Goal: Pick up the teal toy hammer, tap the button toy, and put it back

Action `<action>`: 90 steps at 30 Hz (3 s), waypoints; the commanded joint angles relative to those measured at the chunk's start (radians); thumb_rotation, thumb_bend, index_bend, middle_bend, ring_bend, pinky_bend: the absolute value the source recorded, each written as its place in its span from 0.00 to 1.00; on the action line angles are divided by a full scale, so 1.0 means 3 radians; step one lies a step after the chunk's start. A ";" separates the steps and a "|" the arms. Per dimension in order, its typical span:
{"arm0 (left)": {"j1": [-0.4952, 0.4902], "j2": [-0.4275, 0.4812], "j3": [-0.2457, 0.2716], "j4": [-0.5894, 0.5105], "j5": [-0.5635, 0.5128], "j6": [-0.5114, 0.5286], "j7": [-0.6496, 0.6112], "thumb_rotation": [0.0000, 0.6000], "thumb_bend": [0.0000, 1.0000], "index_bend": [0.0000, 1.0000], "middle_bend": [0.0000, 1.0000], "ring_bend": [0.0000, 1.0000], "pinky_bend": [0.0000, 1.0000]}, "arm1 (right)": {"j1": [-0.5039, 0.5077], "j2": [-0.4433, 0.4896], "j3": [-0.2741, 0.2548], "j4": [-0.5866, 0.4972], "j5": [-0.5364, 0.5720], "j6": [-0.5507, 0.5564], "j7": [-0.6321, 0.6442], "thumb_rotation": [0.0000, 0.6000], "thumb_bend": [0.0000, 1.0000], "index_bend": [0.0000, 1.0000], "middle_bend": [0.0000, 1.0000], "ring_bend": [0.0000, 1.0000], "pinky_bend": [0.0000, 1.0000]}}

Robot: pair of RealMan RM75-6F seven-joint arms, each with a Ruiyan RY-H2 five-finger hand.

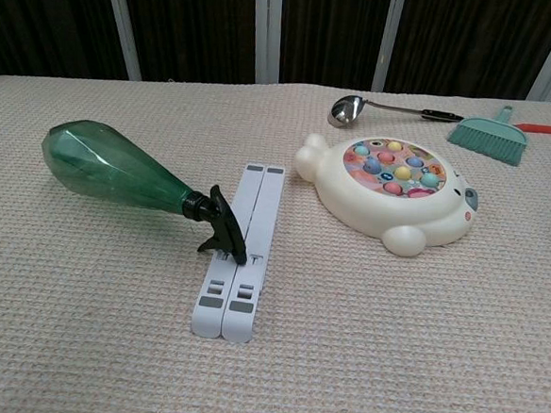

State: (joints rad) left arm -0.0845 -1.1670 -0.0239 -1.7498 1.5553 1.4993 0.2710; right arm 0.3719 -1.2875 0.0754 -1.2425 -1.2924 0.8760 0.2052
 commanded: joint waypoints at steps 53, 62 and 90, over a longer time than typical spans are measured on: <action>-0.0062 -0.0038 0.0013 0.0128 -0.0179 -0.0164 -0.0093 1.00 0.26 0.00 0.02 0.00 0.00 | 0.0022 -0.0013 0.0018 -0.0354 0.0203 0.0115 -0.0475 1.00 0.61 0.54 0.50 0.32 0.17; -0.0060 -0.0036 0.0022 0.0135 -0.0184 -0.0163 -0.0101 1.00 0.26 0.00 0.02 0.00 0.00 | 0.0011 -0.0053 -0.0001 -0.0312 0.0195 0.0121 -0.0450 1.00 0.62 0.61 0.55 0.36 0.18; -0.0128 -0.0040 0.0019 0.0092 -0.0149 -0.0228 -0.0023 1.00 0.26 0.00 0.02 0.00 0.00 | 0.0624 0.0358 0.0397 -0.0859 -0.0380 0.0186 -0.0736 1.00 0.84 0.95 0.82 0.62 0.29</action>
State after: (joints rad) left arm -0.1217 -1.1790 -0.0180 -1.7207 1.5114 1.4325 0.2628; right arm 0.5117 -1.2032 0.1685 -1.4737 -1.4135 0.9815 0.0325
